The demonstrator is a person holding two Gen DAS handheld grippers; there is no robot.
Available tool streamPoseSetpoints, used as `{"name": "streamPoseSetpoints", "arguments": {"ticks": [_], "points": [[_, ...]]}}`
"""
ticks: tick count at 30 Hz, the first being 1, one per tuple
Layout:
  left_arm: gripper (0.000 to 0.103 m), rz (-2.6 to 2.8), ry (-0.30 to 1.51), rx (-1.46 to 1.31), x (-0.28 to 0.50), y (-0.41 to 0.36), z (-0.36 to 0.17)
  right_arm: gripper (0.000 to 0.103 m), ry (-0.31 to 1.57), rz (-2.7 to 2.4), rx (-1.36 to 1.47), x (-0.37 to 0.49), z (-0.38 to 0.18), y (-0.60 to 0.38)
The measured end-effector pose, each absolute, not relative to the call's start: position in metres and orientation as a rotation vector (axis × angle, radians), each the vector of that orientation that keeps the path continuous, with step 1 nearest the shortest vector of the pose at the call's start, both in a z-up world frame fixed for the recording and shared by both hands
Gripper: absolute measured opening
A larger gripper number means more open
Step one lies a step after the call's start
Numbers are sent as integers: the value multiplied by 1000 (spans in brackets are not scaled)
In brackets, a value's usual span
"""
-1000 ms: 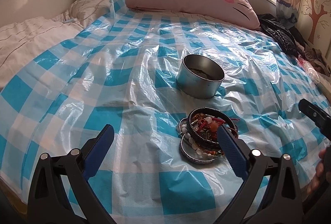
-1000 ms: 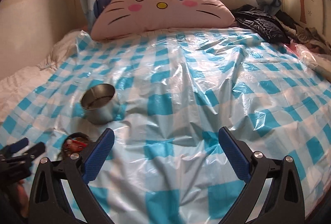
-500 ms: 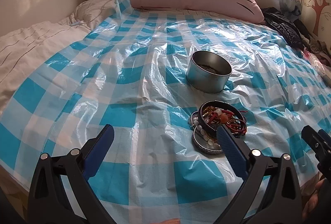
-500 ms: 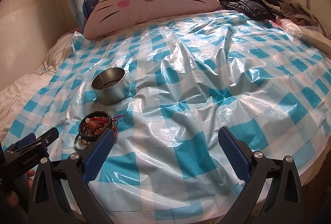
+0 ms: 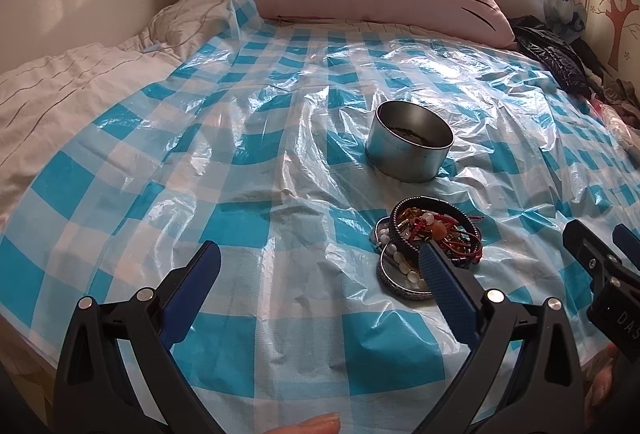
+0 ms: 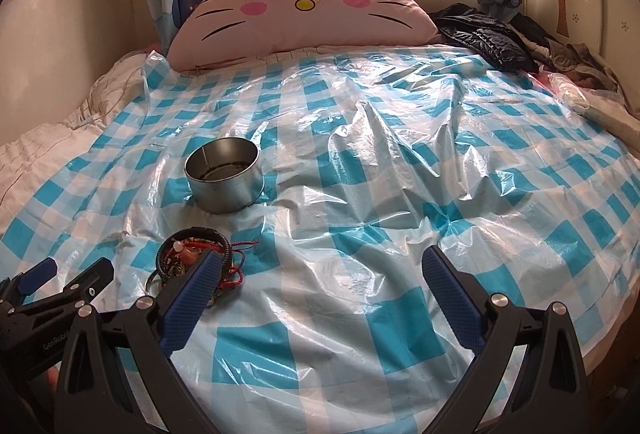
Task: Organize jewelry
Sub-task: 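Move the open left gripper down around the black cord bracelet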
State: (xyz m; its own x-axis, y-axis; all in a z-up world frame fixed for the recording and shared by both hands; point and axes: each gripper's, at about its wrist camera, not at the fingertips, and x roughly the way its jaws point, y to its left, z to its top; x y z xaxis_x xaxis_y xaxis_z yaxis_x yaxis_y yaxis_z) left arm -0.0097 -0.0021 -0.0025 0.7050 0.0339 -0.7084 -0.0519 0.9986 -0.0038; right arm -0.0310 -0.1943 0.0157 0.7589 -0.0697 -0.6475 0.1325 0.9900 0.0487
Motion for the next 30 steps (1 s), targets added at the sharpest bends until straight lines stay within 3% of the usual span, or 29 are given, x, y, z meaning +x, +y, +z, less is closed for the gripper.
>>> {"name": "streamPoseSetpoints", "arguments": {"ticks": [9, 18, 20, 25, 30], "points": [[95, 19, 799, -26, -8, -7, -5, 96, 748, -126, 69, -24, 10, -192], [95, -74, 825, -56, -1, -12, -9, 96, 644, -132, 210, -41, 18, -216], [91, -112, 833, -99, 9, -12, -11, 96, 638, -136, 253, -42, 18, -223], [65, -143, 853, -135, 44, -18, -21, 96, 670, -123, 316, -37, 12, -234], [55, -139, 873, -118, 74, -30, -29, 96, 676, -100, 295, -36, 11, -227]]}}
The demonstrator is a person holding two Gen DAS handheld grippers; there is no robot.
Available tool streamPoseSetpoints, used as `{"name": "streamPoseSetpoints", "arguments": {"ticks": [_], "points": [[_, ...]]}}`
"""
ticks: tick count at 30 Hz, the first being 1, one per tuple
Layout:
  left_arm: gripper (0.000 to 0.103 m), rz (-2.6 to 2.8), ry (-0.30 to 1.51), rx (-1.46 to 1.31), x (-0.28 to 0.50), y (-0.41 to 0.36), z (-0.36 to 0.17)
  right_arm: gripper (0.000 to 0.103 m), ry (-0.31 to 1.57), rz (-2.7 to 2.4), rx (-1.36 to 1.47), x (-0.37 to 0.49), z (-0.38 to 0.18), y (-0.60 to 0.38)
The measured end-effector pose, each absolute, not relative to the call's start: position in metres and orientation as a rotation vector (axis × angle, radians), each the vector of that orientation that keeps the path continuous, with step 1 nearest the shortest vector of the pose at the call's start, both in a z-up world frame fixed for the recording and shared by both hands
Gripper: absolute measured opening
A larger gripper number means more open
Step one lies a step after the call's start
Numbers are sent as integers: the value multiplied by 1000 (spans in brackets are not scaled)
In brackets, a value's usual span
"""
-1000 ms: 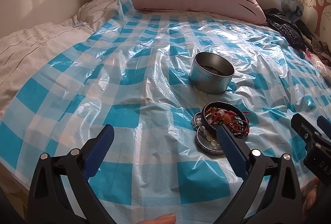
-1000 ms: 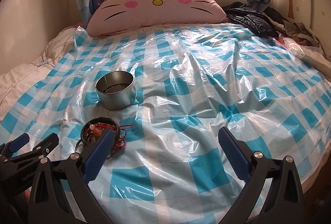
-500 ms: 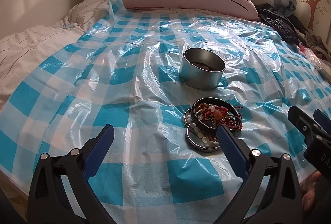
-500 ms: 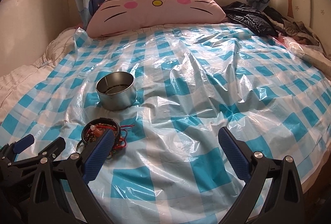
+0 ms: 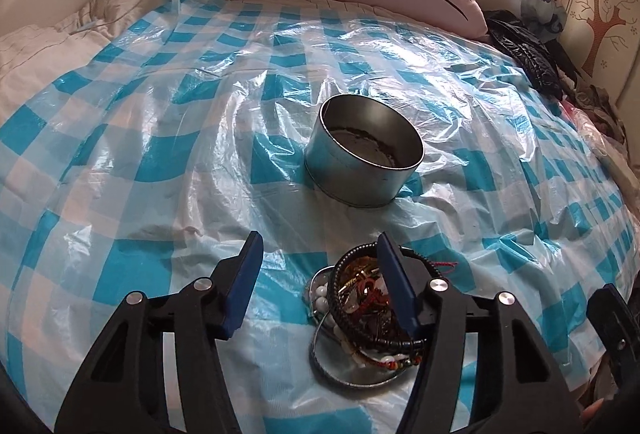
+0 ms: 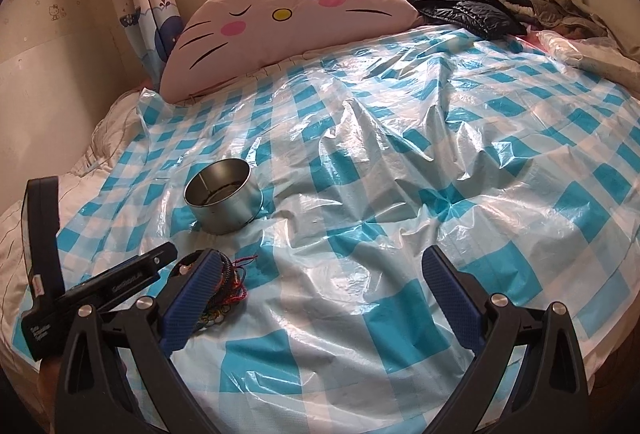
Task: Organize jewelry
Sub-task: 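Move the open left gripper down around the black cord bracelet, then close the left gripper on the black cord bracelet and lift it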
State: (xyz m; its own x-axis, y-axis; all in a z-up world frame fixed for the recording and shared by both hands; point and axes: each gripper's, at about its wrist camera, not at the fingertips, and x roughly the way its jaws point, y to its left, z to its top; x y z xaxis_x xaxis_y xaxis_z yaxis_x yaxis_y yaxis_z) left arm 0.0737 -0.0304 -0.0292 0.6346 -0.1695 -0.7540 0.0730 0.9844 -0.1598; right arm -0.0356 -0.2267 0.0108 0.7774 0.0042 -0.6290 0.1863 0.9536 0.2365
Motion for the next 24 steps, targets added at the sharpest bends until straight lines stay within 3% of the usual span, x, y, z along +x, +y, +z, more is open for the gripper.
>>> {"name": "streamPoseSetpoints", "arguments": {"ticks": [2, 10, 14, 16, 24], "points": [[50, -163, 898, -96, 79, -37, -35, 96, 678, -91, 288, -35, 11, -224], [9, -218, 920, -60, 78, -49, -43, 96, 697, -74, 347, -32, 5, -232], [8, -220, 907, -181, 76, -28, -38, 96, 698, -73, 358, -32, 5, -234], [1, -224, 873, -252, 73, -14, -32, 96, 698, -73, 357, -32, 5, -234], [1, -196, 860, -363, 74, 15, -33, 96, 714, -60, 326, -29, 4, -227]]}}
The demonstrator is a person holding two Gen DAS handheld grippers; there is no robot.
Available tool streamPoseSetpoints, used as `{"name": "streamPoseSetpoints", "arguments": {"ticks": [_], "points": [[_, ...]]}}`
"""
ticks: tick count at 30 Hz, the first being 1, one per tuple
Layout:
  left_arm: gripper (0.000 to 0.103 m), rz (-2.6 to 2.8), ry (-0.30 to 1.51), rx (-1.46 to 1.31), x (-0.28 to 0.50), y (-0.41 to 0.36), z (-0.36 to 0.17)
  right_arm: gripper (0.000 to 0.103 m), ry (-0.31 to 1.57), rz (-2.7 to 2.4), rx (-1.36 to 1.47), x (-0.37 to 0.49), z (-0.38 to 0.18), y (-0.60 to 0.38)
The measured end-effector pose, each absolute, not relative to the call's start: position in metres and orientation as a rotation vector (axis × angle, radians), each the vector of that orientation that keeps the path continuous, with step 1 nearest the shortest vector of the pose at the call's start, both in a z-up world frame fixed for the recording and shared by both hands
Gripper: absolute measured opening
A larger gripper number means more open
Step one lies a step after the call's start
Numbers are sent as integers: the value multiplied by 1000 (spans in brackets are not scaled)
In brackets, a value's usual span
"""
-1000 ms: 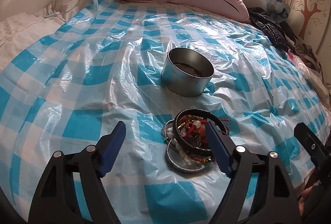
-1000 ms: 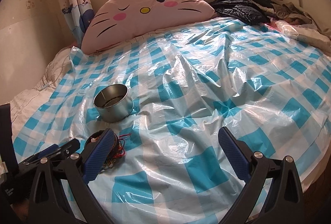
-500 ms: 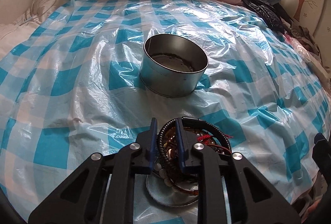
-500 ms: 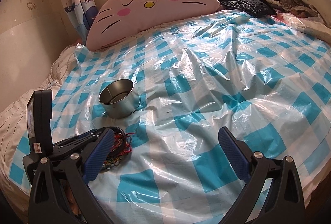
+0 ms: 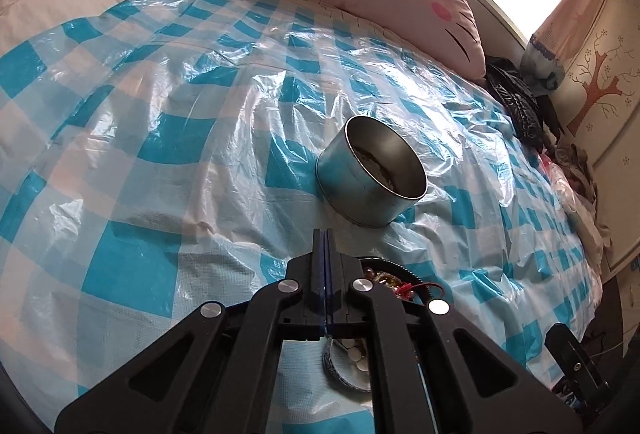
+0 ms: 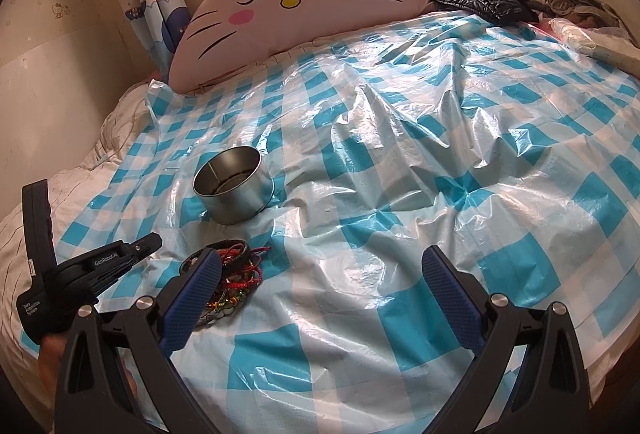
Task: Organize jewelry
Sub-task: 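Close the left gripper on the black cord bracelet and lift it, then carry the black bracelet toward the tin with the left gripper while the right grasps a red string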
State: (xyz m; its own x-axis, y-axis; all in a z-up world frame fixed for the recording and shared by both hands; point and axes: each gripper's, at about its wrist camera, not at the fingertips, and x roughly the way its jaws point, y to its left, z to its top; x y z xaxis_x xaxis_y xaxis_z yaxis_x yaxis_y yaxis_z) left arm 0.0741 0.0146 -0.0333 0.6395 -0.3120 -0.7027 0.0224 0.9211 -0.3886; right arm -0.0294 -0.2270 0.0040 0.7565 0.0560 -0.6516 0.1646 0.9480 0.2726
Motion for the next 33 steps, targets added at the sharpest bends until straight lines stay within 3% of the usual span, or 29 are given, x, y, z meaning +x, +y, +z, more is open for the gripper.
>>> {"name": "streamPoseSetpoints", "arguments": {"ticks": [2, 6, 7, 9, 13, 24, 28, 33], "points": [[1, -215, 879, -335, 76, 7, -37, 96, 715, -60, 330, -29, 4, -227], [26, -233, 960, -284, 85, -12, -51, 96, 717, -60, 333, -29, 3, -227], [26, -239, 979, -284, 87, -14, -55, 96, 717, -59, 333, -29, 3, -226], [26, -248, 1009, -267, 89, -19, -61, 96, 717, -59, 331, -29, 3, -227], [8, -290, 970, -245, 83, -23, -54, 96, 717, -58, 337, -29, 2, -227], [8, -232, 800, -610, 71, 48, -39, 96, 811, 103, 353, -12, -8, -219], [8, -130, 810, -588, 73, 57, -42, 96, 950, 279, 245, 16, -22, -186], [8, -74, 857, -490, 79, 50, -47, 96, 922, 382, 120, 31, -16, -157]]}}
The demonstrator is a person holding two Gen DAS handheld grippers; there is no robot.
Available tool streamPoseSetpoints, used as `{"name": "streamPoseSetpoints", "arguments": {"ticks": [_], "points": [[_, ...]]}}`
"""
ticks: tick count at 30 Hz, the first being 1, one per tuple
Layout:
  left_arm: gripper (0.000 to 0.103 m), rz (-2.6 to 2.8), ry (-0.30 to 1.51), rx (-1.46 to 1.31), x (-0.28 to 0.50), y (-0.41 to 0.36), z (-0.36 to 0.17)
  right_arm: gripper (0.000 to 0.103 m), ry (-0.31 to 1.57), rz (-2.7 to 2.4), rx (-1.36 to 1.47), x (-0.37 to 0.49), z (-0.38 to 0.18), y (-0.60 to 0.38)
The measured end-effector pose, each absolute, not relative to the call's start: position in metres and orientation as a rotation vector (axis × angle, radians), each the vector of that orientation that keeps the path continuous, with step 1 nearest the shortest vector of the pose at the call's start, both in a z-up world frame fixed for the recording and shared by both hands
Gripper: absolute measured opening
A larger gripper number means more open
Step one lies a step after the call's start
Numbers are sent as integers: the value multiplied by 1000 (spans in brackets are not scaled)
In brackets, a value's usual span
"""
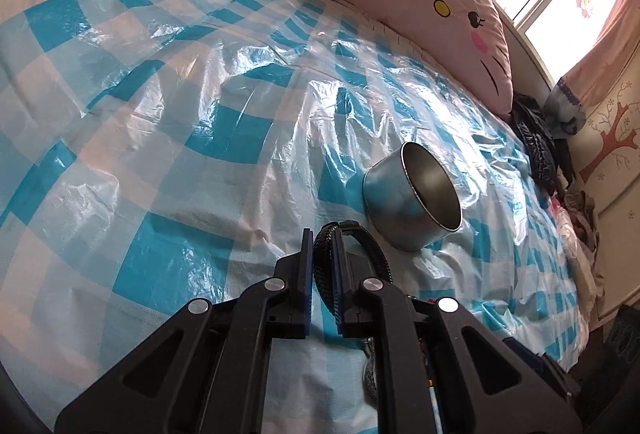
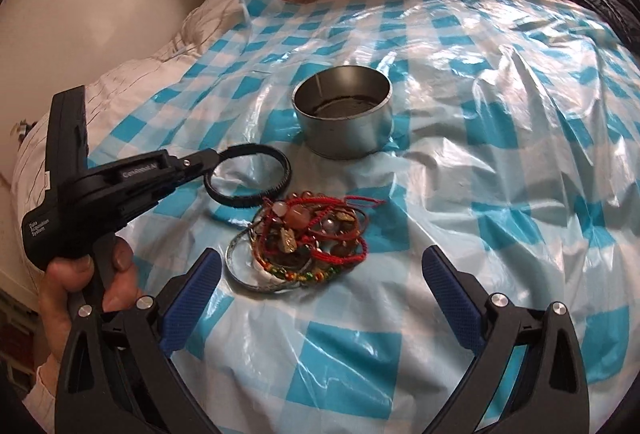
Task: Organize jewelry
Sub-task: 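Carry the black bracelet toward the tin with the left gripper while the right grasps a red string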
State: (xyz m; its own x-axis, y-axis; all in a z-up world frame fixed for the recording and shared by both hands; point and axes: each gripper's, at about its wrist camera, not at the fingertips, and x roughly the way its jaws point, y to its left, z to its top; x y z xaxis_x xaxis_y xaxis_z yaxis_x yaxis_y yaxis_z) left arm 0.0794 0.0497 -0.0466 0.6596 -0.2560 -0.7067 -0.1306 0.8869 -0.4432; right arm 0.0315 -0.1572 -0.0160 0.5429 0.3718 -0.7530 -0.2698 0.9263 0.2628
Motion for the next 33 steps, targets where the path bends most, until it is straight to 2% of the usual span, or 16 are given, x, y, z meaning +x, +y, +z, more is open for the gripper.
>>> {"name": "streamPoseSetpoints", "arguments": {"ticks": [3, 5, 7, 9, 11, 12, 13, 14, 16, 25, 29, 30, 31, 33], "points": [[8, -60, 865, -455, 80, 47, -47, 95, 904, 432, 67, 40, -11, -146], [8, -56, 872, -457, 81, 48, -49, 88, 911, 457, 5, 47, -12, -136], [8, -44, 876, -461, 81, 51, -50, 74, 940, 478, -24, 58, -19, -129], [8, -37, 887, -472, 82, 53, -53, 69, 975, 495, -25, 68, -29, -127], [8, -32, 894, -476, 82, 54, -54, 54, 1019, 521, -4, 76, -40, -128], [8, -31, 896, -475, 82, 54, -55, 37, 1036, 551, 26, 79, -44, -129], [8, -31, 897, -473, 82, 54, -55, 29, 1040, 573, 55, 79, -46, -131], [8, -30, 901, -469, 82, 53, -55, 28, 1030, 578, 67, 78, -45, -134], [8, -28, 907, -463, 83, 52, -56, 18, 1018, 589, 102, 75, -43, -140], [8, -12, 939, -389, 88, 40, -60, 18, 915, 617, 413, 52, -33, -193], [10, -1, 947, -342, 89, 34, -61, 19, 931, 602, 516, 50, -42, -213], [10, 0, 950, -337, 90, 33, -61, 22, 954, 586, 513, 51, -47, -215], [10, 1, 951, -333, 90, 33, -61, 35, 971, 573, 517, 52, -50, -219], [11, 0, 952, -329, 89, 32, -61, 48, 973, 554, 526, 51, -51, -227]]}}
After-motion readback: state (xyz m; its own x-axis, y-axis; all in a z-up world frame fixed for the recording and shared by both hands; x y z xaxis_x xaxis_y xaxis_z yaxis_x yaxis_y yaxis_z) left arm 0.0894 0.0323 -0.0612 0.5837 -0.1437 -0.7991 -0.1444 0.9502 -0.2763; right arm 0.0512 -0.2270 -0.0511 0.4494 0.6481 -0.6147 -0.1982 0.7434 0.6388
